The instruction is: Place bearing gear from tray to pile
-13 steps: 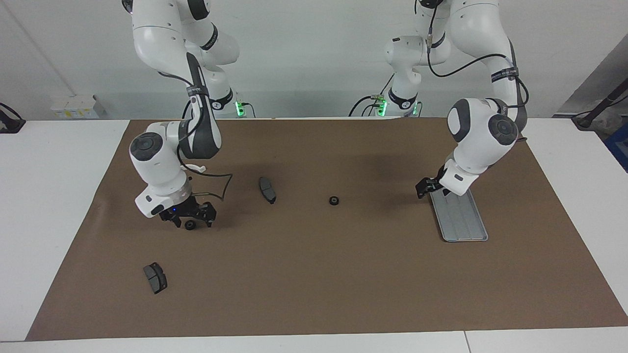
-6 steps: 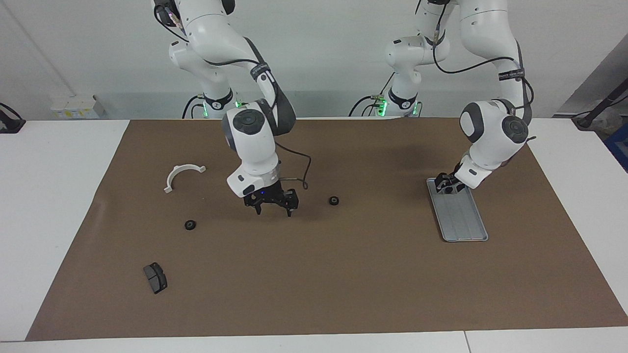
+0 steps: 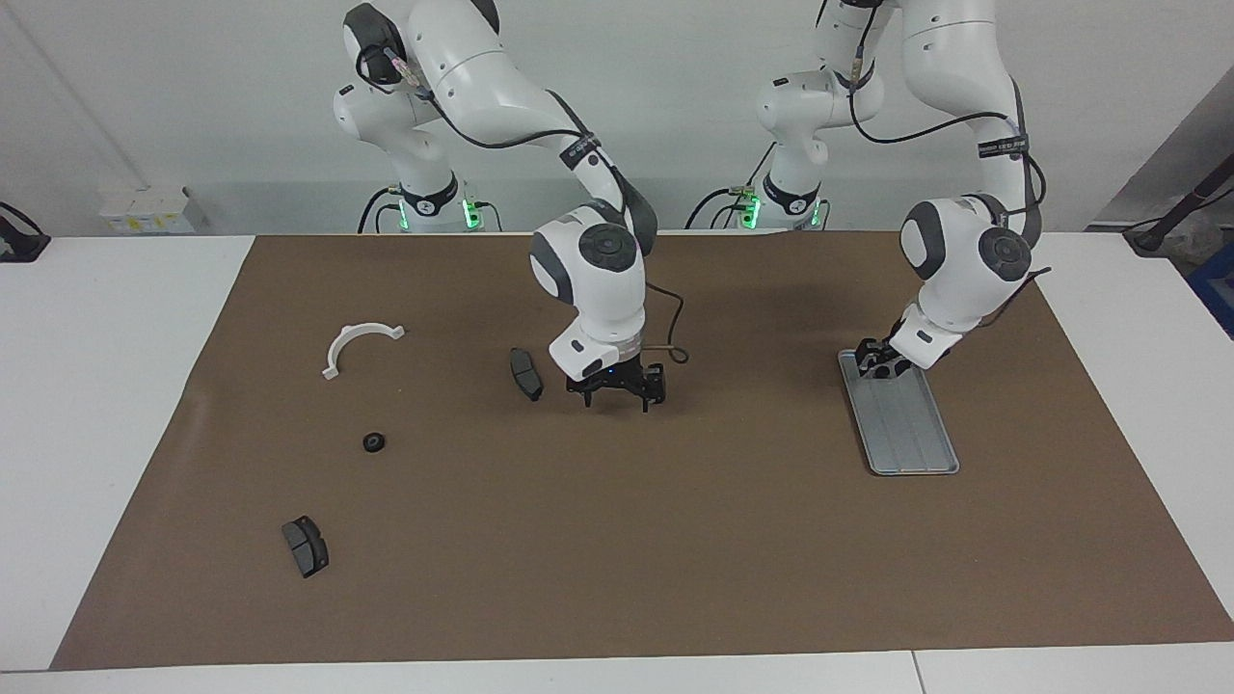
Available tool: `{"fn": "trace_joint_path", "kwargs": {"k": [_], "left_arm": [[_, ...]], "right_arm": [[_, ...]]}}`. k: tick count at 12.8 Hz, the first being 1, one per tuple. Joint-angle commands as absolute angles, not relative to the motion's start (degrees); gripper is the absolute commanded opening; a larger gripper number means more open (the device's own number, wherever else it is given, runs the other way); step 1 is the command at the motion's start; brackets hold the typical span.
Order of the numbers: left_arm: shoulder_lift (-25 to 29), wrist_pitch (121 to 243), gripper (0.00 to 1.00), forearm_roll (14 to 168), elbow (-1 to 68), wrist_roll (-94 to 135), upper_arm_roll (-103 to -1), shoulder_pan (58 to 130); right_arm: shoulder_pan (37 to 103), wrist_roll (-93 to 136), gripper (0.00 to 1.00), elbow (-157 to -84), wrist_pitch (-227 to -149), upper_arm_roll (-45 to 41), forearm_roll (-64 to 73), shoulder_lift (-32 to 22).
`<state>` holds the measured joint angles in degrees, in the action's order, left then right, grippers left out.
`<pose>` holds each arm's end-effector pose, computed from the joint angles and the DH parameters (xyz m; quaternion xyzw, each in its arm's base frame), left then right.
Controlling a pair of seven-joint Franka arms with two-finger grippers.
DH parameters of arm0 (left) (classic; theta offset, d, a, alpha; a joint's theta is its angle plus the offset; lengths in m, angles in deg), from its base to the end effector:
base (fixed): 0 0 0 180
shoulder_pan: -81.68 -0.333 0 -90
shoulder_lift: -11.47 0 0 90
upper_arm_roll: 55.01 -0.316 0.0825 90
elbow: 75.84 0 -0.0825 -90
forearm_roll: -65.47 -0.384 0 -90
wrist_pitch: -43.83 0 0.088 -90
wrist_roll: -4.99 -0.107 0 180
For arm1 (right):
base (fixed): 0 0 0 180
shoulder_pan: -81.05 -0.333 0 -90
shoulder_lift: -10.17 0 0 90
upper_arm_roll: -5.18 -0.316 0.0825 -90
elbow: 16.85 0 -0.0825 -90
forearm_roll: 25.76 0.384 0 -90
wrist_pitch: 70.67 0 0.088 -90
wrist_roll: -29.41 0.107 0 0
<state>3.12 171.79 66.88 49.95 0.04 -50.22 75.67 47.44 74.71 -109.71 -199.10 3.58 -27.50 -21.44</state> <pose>0.5364 0.0109 0.3099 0.9981 -0.0243 -0.0528 0.0182 0.5693 0.3976 0.3090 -0.9961 0.0812 -0.0297 0.0186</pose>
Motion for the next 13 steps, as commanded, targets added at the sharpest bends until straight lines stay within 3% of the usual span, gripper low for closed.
{"fn": "trace_joint_path", "kwargs": {"k": [1, 4, 9, 13], "left_arm": [[4.35, 173.91, 0.63, 66.08, 52.04, -0.63, -49.65, 74.12], [4.17, 174.43, 0.58, 66.00, 52.04, -0.98, -49.65, 73.94], [4.00, 174.70, 0.43, 66.00, 52.04, -1.07, -49.56, 73.94], [3.91, 174.87, 0.32, 66.00, 52.04, -1.07, -49.56, 73.94]], "right_arm": [[46.16, 76.25, 1.00, -106.59, -198.99, 3.69, -29.27, -23.93], [44.49, 76.17, 0.99, -106.67, -200.84, 3.69, -29.28, -23.93], [43.08, 75.99, 0.77, -107.64, -201.81, 3.60, -29.89, -24.02], [42.20, 76.08, 0.69, -109.04, -201.98, 3.69, -30.68, -23.93]]}}
